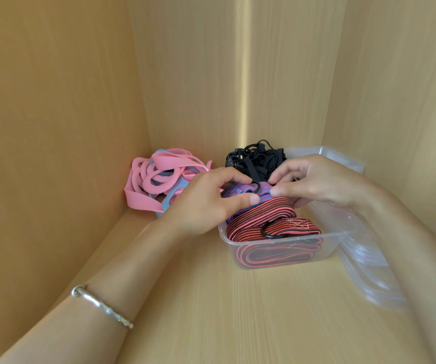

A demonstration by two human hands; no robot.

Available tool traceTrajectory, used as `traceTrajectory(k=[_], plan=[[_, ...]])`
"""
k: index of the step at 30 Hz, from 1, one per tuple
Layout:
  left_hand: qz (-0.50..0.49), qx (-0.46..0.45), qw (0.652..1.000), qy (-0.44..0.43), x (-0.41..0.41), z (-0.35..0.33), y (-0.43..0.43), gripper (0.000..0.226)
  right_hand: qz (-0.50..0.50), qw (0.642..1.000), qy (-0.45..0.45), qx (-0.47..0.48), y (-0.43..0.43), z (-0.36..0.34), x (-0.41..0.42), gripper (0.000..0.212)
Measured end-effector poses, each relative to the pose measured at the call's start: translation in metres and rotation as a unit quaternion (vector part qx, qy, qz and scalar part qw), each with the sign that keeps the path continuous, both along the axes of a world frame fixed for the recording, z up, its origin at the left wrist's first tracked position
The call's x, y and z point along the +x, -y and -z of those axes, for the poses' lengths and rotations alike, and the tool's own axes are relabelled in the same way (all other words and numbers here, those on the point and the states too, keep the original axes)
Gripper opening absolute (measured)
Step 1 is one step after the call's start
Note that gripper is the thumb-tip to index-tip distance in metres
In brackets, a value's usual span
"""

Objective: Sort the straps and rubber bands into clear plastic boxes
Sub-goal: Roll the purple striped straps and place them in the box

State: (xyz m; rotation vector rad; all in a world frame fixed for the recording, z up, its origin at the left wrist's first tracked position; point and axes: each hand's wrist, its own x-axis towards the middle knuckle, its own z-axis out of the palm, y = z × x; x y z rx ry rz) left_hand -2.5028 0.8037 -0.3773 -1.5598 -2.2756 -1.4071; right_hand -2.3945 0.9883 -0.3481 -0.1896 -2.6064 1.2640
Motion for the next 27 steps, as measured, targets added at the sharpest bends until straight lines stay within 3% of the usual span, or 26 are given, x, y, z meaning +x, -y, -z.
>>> traceTrajectory(k=[8,12,18,27], plan=[[0.008,-0.014,1.0,-0.014,-0.006,0.001,0.0,0.02,0.017,0.998,0.016,0.065,0.002,0.001,-0.004,0.008],[0.029,-0.054,0.998,-0.025,-0.008,-0.003,0.006,0.031,0.024,0.996,0.024,0.081,0.002,0.001,-0.005,0.009],[0.091,-0.088,0.988,0.084,-0.006,-0.015,0.019,0.043,0.013,0.996,0.017,0.083,0.004,0.0,-0.003,0.007],[0.072,-0.098,0.99,0.077,-0.002,-0.02,0.025,0.028,-0.03,0.999,-0.01,0.037,0.008,0.0,-0.004,0.01]])
